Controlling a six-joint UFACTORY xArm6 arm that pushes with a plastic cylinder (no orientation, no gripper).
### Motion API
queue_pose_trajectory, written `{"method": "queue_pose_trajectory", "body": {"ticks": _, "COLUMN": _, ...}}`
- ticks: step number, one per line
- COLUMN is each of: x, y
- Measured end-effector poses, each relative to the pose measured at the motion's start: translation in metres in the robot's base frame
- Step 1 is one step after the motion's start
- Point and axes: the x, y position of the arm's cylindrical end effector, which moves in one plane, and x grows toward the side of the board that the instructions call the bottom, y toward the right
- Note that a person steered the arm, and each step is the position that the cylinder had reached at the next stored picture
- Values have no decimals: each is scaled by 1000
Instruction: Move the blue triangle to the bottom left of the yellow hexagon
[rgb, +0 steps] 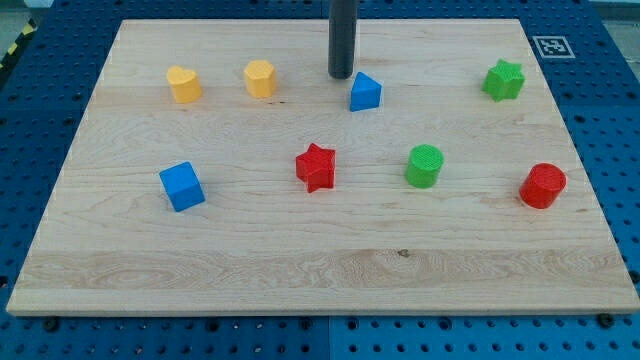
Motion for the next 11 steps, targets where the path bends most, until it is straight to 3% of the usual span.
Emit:
{"method": "queue_pose_trajectory", "body": {"ticks": 1, "x": -3, "y": 30}}
{"method": "queue_pose_trajectory", "body": {"ticks": 3, "x": 70, "y": 38}}
{"method": "queue_pose_trajectory", "body": {"ticks": 5, "x": 148, "y": -24}}
{"method": "queue_pose_trajectory", "body": {"ticks": 6, "x": 145, "y": -20}}
{"method": "queue_pose_trajectory", "body": {"ticks": 8, "x": 145, "y": -83}}
{"method": "queue_pose_trajectory", "body": {"ticks": 9, "x": 143, "y": -87}}
{"method": "queue_pose_trajectory", "body": {"ticks": 11, "x": 95, "y": -88}}
